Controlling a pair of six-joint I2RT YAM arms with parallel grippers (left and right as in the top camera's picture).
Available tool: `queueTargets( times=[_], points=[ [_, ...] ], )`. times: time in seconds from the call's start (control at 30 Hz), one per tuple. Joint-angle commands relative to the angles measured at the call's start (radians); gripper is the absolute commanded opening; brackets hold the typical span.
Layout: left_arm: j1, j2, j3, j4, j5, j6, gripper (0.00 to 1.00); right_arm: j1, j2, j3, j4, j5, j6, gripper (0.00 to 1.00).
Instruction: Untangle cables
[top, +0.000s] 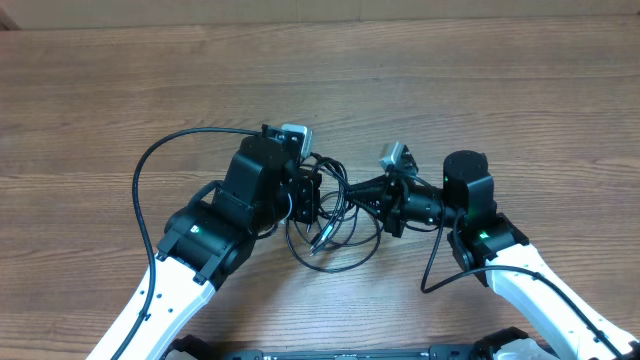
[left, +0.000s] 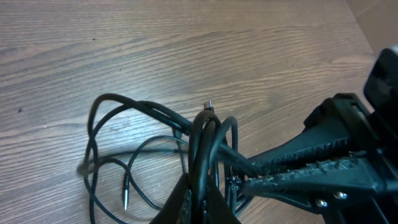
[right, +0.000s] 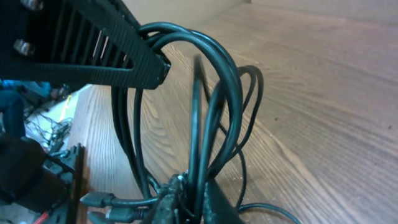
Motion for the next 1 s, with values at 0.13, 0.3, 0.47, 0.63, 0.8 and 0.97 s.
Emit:
queueTargets(
  times=[0.13, 0.3, 0.47, 0.63, 0.8, 0.97],
  points=[
    [0.003, 0.003, 0.009, 0.038, 0.023, -0.064, 0.04, 0.004, -0.002, 0.009, 0.006, -0.026, -0.004, 0.04],
    [0.003, 0.003, 0.009, 0.041, 0.023, -0.067, 0.04, 0.004, -0.002, 0.009, 0.005, -0.026, -0.004, 0.04],
    [0.004, 0.003, 0.009, 0.042, 0.008, -0.093, 0.04, 0.004, -0.002, 0.009, 0.005, -0.026, -0.004, 0.04],
    [0.004, 0.003, 0.009, 0.022, -0.116, -0.301, 0.05, 0.004, -0.002, 0.009, -0.002, -0.026, -0.004, 0.04],
    [0.004, 0.004, 0.009, -0.068, -0.266, -0.594, 0.04, 0.003, -0.002, 0.009, -0.010, -0.025, -0.004, 0.04],
    [0.004, 0.004, 0.009, -0.144, -0.344, -0.763, 0.04, 0.003, -0.002, 0.009, -0.011, -0.016, -0.004, 0.04]
  ],
)
